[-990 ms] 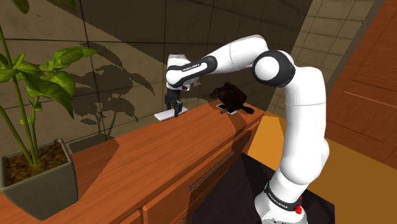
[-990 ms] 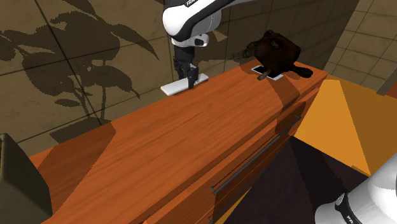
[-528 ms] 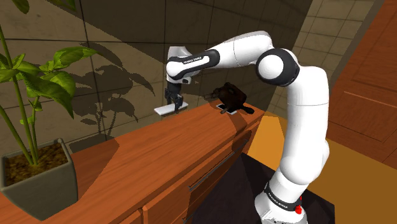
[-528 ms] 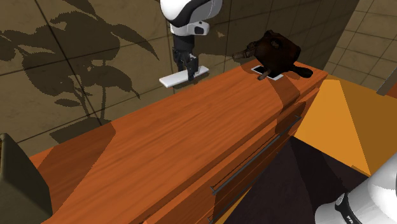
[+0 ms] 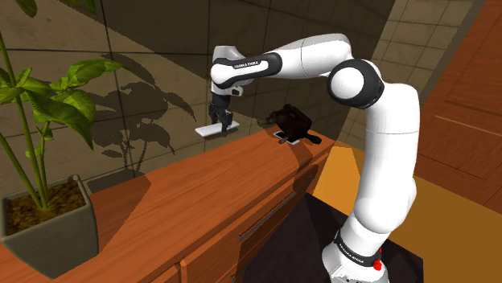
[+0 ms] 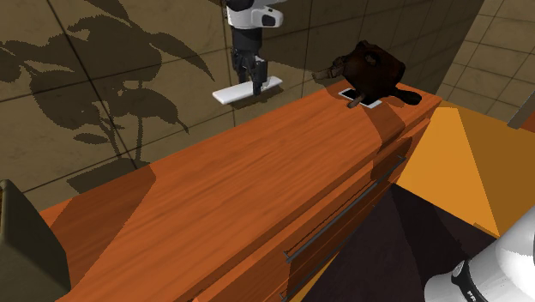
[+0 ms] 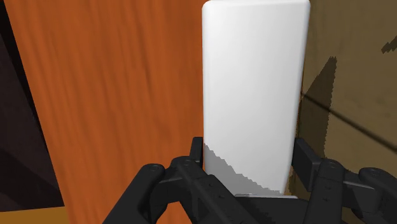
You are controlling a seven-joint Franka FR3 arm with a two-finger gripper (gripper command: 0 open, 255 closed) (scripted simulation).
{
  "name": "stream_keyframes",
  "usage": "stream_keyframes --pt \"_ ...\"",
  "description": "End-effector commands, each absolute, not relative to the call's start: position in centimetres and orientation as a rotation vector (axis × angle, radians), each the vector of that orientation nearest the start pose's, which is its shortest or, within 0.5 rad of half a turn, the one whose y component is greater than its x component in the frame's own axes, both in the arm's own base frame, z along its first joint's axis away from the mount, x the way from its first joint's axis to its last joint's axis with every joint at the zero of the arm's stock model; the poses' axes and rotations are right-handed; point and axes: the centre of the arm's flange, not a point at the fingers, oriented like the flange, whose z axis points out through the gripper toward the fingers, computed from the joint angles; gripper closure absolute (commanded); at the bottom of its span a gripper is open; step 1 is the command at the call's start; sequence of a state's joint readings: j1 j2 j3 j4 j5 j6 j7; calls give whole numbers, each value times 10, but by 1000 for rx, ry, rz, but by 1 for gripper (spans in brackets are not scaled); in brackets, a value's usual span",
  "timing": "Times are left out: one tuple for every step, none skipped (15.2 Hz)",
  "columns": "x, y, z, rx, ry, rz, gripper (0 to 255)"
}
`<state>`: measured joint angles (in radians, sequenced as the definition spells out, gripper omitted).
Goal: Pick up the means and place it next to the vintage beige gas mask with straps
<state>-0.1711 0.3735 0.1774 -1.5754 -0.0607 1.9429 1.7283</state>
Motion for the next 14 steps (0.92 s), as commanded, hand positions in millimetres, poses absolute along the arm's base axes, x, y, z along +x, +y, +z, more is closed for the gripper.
stream_keyframes --pt "666 -15 438 -2056 2369 9 255" --pt "666 -15 444 -2056 2369 9 255" --pt "666 -15 449 -2056 2369 9 255" --pt "666 -15 454 -2056 2369 9 255" --pt "666 -15 459 -2056 2369 9 255" --pt "666 -15 465 -2056 2369 9 255" --pt "666 -15 470 -2056 2369 9 255" --pt "666 -15 475 -2056 2369 9 255" --pt "666 -15 481 -2056 2369 9 255" --pt "666 -15 486 -2056 2369 9 255" --pt "666 -15 491 -2056 2369 9 255" --pt "666 -15 496 -2056 2369 9 255" --pt "666 -15 502 -2056 2369 9 255" --pt "666 -15 507 -2056 2369 9 255"
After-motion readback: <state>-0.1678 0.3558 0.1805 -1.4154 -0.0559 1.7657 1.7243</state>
